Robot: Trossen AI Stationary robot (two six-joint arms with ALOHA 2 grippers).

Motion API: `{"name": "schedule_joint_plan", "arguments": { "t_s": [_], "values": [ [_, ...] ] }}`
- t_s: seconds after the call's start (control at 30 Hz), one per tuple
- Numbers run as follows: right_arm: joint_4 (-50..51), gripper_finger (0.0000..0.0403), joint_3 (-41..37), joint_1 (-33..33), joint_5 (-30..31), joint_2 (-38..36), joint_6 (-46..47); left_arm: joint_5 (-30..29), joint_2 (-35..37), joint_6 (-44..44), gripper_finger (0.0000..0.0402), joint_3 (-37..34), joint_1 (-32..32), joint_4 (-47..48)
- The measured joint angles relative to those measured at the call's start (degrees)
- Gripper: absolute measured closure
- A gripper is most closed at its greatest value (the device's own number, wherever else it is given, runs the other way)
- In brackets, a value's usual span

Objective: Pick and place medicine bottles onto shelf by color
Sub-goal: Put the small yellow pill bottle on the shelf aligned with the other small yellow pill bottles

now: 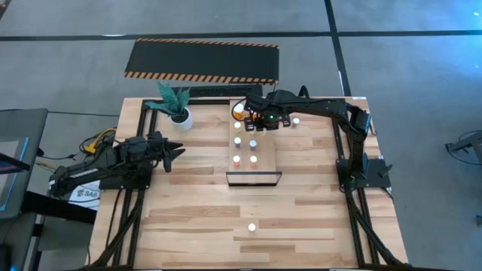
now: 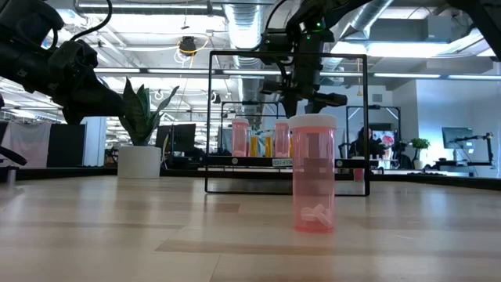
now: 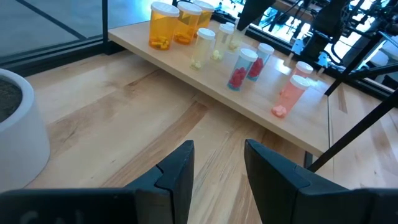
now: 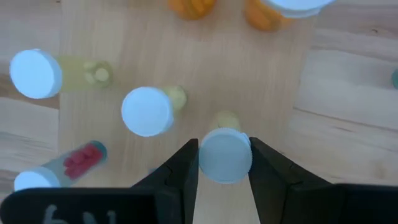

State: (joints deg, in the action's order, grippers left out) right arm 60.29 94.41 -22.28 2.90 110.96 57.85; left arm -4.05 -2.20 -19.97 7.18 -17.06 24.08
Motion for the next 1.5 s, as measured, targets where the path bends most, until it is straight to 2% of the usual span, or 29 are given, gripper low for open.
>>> {"name": "schedule_joint_plan", "arguments": {
  "t_s": [1.23,1.5],
  "values": [
    [0.9,0.0266,0.0,-0.7,0.0,1.0,-1.0,0.0,0.0,0.0,0.0274,0.0,0.0,0.0],
    [0.8,0.0222,0.0,-0.7,0.0,1.0,-1.1,0.0,0.0,0.0,0.0274,0.0,0.0,0.0]
  ]
}}
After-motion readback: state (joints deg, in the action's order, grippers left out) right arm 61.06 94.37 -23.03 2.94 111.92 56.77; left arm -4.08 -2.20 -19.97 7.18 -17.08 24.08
